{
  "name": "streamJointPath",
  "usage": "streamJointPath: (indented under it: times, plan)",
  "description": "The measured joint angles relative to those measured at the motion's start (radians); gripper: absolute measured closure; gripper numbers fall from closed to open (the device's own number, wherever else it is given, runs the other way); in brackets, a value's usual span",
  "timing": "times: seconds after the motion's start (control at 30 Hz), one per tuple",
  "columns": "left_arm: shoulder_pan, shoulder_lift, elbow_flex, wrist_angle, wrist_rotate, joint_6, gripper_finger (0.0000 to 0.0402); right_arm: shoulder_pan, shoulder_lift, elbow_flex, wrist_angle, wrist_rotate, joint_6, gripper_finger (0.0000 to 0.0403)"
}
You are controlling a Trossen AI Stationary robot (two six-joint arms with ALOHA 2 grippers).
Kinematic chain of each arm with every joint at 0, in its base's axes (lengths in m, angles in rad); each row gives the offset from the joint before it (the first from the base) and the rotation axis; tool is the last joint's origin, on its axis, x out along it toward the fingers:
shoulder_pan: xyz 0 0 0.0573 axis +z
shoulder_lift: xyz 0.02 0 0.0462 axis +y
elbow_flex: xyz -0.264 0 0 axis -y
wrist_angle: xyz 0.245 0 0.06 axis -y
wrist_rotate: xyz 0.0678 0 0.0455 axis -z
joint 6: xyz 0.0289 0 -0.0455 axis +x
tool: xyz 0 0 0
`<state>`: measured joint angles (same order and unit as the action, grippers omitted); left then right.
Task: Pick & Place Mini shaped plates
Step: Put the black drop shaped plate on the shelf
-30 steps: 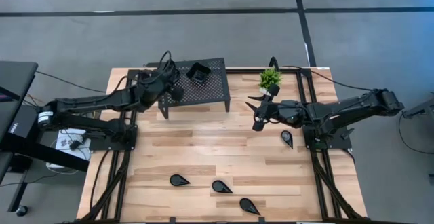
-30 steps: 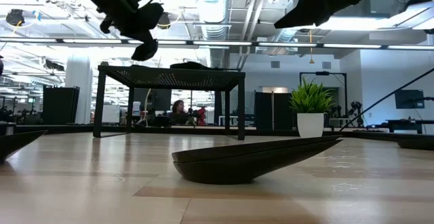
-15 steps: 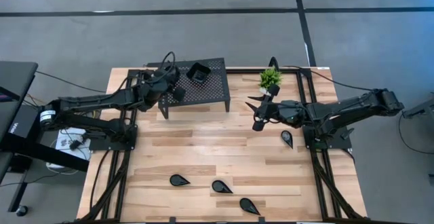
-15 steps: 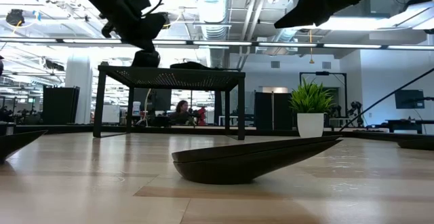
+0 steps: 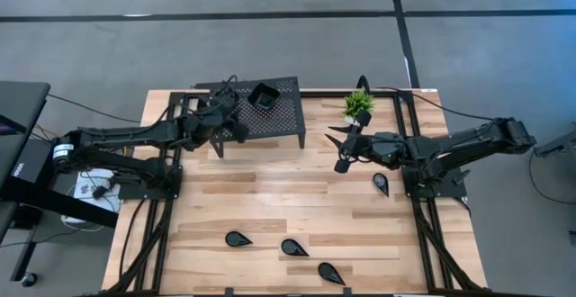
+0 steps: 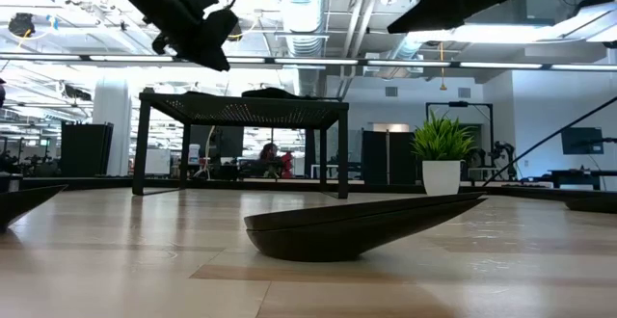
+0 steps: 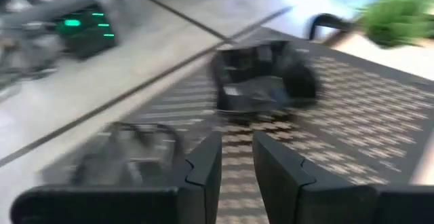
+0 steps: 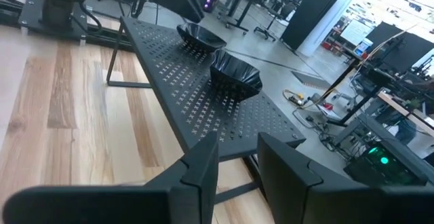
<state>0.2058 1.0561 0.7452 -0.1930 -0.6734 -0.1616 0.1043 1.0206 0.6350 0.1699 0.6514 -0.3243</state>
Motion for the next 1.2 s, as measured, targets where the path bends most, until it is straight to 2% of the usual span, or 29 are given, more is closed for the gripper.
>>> streamJointPath:
  times: [0.17,0.3,0.43,0.57,0.67,0.8,0.93,1.2]
  plan:
    - [-0.089,0.0,0.0,0.011,0.154,0.022,0.0316,0.0,0.0,0.0,0.0,0.0,0.054,0.0305]
    - [-0.187,0.0,0.0,0.016,0.342,0.026,0.0317,-0.01,0.001,0.0,0.016,-0.004,0.19,0.0305]
    - [-0.286,0.0,-0.03,0.049,0.509,0.026,0.0317,-0.041,0.036,0.0,0.125,-0.077,0.235,0.0305]
    - [-0.375,0.0,-0.093,0.138,0.53,0.026,0.0317,-0.057,0.113,0.002,0.251,-0.253,0.236,0.0305]
    - [-0.413,0.0,-0.147,0.225,0.532,0.039,0.0317,-0.05,0.178,0.032,0.273,-0.355,0.225,0.0305]
    - [-0.429,0.0,-0.193,0.333,0.532,0.124,0.0317,-0.014,0.263,0.112,0.212,-0.36,0.221,0.0305]
    - [-0.426,-0.002,-0.198,0.345,0.526,0.137,0.0317,0.051,0.367,0.233,0.115,-0.36,0.231,0.0305]
    - [-0.426,-0.002,-0.198,0.35,0.527,0.139,0.0317,0.201,0.655,0.457,-0.165,-0.365,0.388,0.0305]
